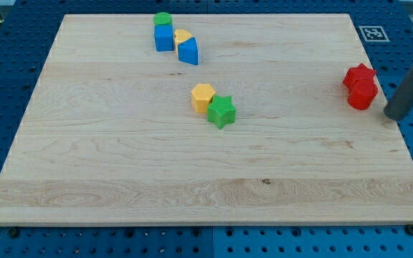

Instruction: Push green star into red circle

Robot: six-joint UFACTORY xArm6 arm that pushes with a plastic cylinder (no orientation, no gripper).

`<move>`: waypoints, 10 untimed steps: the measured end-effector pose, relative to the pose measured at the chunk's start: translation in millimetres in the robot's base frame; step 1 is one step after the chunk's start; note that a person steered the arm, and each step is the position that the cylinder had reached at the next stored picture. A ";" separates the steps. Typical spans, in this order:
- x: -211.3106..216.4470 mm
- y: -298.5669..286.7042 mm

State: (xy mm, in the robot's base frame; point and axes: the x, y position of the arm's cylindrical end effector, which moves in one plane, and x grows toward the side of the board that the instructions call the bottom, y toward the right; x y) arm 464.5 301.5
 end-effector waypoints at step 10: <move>47.6 -8.0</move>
State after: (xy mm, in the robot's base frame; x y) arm 512.2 293.5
